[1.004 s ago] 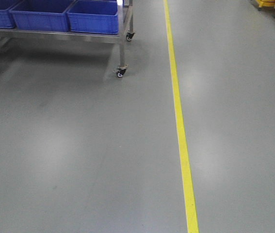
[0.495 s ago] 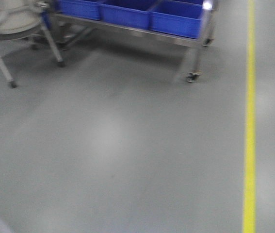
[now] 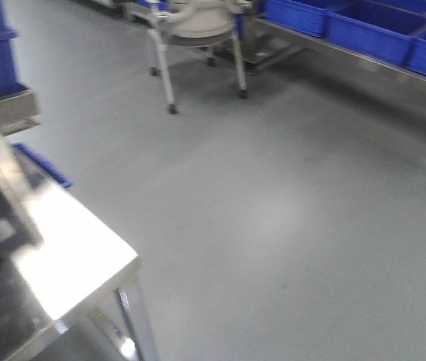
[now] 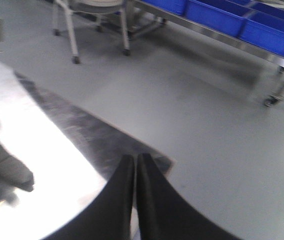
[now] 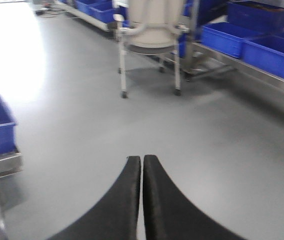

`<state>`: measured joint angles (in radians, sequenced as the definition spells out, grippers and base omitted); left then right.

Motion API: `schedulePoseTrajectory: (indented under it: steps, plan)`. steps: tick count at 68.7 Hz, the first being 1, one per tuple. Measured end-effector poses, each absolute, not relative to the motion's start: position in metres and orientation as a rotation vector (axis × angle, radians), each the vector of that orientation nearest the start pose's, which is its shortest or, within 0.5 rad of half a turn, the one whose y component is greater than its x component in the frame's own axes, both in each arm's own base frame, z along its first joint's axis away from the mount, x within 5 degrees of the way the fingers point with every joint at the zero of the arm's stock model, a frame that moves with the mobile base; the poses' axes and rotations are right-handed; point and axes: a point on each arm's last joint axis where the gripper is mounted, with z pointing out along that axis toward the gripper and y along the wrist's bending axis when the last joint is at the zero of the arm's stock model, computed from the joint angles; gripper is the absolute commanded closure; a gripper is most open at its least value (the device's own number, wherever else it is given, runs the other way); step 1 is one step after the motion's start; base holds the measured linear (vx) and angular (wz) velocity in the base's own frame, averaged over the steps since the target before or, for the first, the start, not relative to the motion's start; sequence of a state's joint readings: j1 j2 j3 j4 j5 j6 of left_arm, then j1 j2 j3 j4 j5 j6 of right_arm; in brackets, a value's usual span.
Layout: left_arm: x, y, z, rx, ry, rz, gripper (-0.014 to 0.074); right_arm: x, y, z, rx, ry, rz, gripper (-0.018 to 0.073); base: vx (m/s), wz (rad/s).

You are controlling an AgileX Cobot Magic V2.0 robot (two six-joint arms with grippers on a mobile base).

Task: Move and align brake pads A on conveyor
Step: 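Turn and drive up to the steel table with two brake pads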

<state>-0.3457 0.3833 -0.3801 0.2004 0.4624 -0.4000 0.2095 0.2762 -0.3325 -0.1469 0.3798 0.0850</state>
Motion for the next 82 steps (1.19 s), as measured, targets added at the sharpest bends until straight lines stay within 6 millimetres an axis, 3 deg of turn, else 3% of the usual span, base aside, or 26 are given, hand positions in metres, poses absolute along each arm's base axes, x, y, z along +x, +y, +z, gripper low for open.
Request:
schedulePoseTrajectory:
  steps: [54,82]
  plan:
    - [0.0827,-0.0212,0.2745,0.063,1.950,-0.289,0.0602,0.0717,0.0102,0.2738,-0.196,1.793,0.064,0.0563,0.11,0.75]
    - [0.0827,-0.0212,0.2745,0.063,1.950,-0.289,0.0602,0.0717,0.0102,0.2738,-0.196,1.793,0.064,0.0563,0.08,0.40]
